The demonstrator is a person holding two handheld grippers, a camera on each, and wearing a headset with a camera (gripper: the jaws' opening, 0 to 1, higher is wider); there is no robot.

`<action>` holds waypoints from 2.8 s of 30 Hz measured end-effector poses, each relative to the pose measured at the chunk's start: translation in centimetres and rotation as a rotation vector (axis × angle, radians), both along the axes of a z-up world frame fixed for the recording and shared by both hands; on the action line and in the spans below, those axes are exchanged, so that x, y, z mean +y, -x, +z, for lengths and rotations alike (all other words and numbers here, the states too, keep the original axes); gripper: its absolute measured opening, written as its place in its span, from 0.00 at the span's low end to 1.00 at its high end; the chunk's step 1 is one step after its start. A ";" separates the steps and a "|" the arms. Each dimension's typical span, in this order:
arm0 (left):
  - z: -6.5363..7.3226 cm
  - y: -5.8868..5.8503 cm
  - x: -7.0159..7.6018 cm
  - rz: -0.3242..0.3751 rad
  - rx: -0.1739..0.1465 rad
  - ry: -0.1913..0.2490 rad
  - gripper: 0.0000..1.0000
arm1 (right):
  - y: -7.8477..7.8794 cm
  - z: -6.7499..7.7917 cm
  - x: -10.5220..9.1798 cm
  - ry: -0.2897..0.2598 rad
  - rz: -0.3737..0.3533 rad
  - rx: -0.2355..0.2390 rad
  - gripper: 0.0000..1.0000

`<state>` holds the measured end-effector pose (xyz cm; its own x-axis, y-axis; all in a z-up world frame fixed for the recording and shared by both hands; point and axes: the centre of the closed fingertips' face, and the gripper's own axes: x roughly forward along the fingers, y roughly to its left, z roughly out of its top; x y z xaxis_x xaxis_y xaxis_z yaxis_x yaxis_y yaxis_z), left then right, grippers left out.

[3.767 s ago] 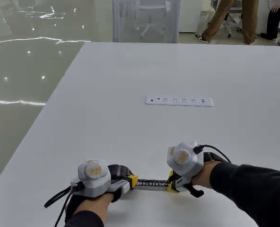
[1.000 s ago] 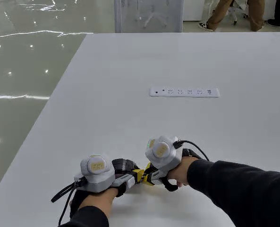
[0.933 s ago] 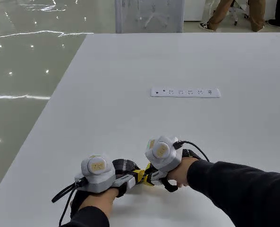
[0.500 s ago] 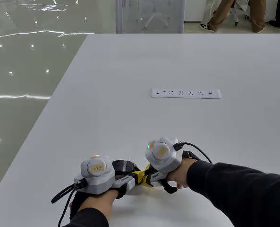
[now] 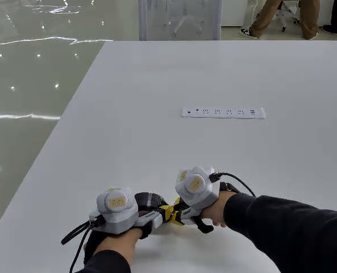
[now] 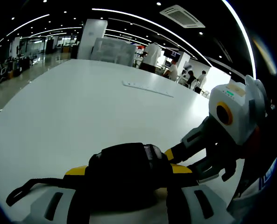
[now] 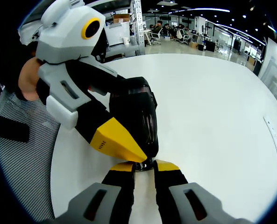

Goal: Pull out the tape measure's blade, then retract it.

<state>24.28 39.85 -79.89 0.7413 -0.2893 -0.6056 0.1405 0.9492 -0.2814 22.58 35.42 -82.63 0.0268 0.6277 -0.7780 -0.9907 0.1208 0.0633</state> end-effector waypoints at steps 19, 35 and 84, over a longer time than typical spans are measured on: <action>1.3 -0.7 0.6 -0.060 -0.087 -0.073 0.72 | 0.0 1.0 -1.1 -0.028 -0.064 -0.033 0.25; 7.1 -0.9 2.7 -0.183 -0.210 0.092 1.00 | -1.4 5.4 -6.2 -0.120 -0.270 -0.077 0.56; 8.4 8.0 11.7 -0.399 -0.278 -0.094 1.00 | 8.8 8.6 -31.5 -0.202 -0.708 -0.253 1.00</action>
